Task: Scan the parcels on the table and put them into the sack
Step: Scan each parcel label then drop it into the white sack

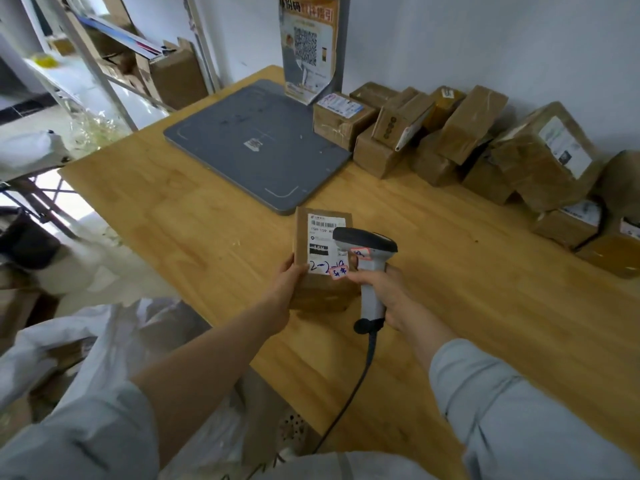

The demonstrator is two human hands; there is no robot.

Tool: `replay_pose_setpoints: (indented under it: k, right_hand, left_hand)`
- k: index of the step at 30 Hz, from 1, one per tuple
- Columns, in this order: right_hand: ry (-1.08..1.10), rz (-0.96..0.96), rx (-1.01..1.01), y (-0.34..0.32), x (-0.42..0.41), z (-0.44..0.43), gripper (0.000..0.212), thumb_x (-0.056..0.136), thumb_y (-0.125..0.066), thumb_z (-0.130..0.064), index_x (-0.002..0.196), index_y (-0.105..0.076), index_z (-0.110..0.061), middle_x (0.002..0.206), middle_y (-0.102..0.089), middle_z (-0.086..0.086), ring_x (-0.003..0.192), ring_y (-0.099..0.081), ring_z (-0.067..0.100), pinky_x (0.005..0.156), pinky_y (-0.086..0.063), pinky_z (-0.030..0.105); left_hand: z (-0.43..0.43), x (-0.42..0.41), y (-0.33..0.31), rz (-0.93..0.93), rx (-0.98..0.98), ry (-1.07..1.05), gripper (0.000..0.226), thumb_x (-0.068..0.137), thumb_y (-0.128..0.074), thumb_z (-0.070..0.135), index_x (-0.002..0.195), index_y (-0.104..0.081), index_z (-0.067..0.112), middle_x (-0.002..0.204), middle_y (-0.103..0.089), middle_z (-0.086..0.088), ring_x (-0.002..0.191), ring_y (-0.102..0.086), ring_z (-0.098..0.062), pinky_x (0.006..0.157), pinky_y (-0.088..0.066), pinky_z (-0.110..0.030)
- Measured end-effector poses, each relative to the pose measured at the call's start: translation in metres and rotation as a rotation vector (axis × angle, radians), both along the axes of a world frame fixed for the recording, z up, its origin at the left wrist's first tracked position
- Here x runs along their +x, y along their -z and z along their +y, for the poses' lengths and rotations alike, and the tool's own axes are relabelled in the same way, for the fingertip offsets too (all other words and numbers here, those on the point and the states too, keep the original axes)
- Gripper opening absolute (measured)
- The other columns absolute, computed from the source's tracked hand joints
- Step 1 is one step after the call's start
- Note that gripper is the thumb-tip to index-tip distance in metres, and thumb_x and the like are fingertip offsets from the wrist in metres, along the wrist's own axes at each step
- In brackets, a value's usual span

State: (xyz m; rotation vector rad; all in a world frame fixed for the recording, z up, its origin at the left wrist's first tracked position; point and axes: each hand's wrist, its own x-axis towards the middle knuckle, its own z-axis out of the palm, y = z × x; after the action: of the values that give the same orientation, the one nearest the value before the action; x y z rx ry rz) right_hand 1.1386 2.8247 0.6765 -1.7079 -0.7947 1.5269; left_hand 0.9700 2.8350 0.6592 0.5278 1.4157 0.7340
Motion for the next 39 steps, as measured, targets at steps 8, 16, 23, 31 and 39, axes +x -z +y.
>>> replay_pose_setpoints:
  k: [8,16,23,31,39]
  right_hand:
    - [0.063,0.061,0.087,-0.021,-0.013,0.005,0.031,0.077,-0.076,-0.016,0.105,-0.063,-0.012,0.1,-0.068,0.009,0.089,-0.062,0.026,0.084,-0.053,0.044]
    - [-0.012,0.152,0.194,-0.065,-0.034,-0.001,0.014,0.086,-0.067,-0.012,0.077,-0.059,-0.006,0.053,-0.055,0.005,0.042,-0.047,0.015,0.043,-0.042,0.025]
    - [0.048,0.204,0.176,-0.087,-0.039,0.006,0.021,0.085,-0.067,-0.007,0.067,-0.054,-0.007,0.054,-0.051,0.007,0.04,-0.043,0.014,0.042,-0.039,0.023]
    - [0.046,0.216,0.181,-0.095,-0.042,0.007,0.018,0.085,-0.067,-0.009,0.071,-0.056,-0.007,0.053,-0.053,0.005,0.039,-0.044,0.013,0.042,-0.041,0.022]
    - [0.025,0.186,0.178,-0.097,-0.05,0.005,0.015,0.084,-0.068,-0.011,0.075,-0.057,-0.007,0.054,-0.054,0.005,0.04,-0.045,0.013,0.043,-0.042,0.023]
  left_hand:
    - [0.024,-0.047,-0.019,0.047,0.161,0.046,0.088,0.074,-0.076,0.006,0.144,-0.032,0.036,0.125,-0.052,-0.012,0.115,-0.052,-0.032,0.099,-0.045,-0.048]
    - [0.048,-0.074,-0.031,0.132,0.266,-0.027,0.102,0.073,-0.075,-0.004,0.153,-0.015,0.012,0.134,-0.047,-0.007,0.117,-0.049,-0.028,0.099,-0.04,-0.04]
    - [0.055,-0.083,-0.03,0.198,0.318,-0.021,0.106,0.07,-0.078,-0.002,0.153,-0.014,0.013,0.141,-0.047,-0.012,0.121,-0.052,-0.029,0.102,-0.042,-0.041]
    - [0.058,-0.086,-0.033,0.206,0.341,-0.029,0.104,0.072,-0.077,-0.002,0.153,-0.013,0.011,0.144,-0.044,-0.012,0.121,-0.052,-0.028,0.091,-0.044,-0.034]
    - [0.054,-0.091,-0.035,0.227,0.338,-0.041,0.104,0.072,-0.077,-0.002,0.153,-0.014,0.011,0.142,-0.044,-0.012,0.116,-0.052,-0.025,0.091,-0.043,-0.034]
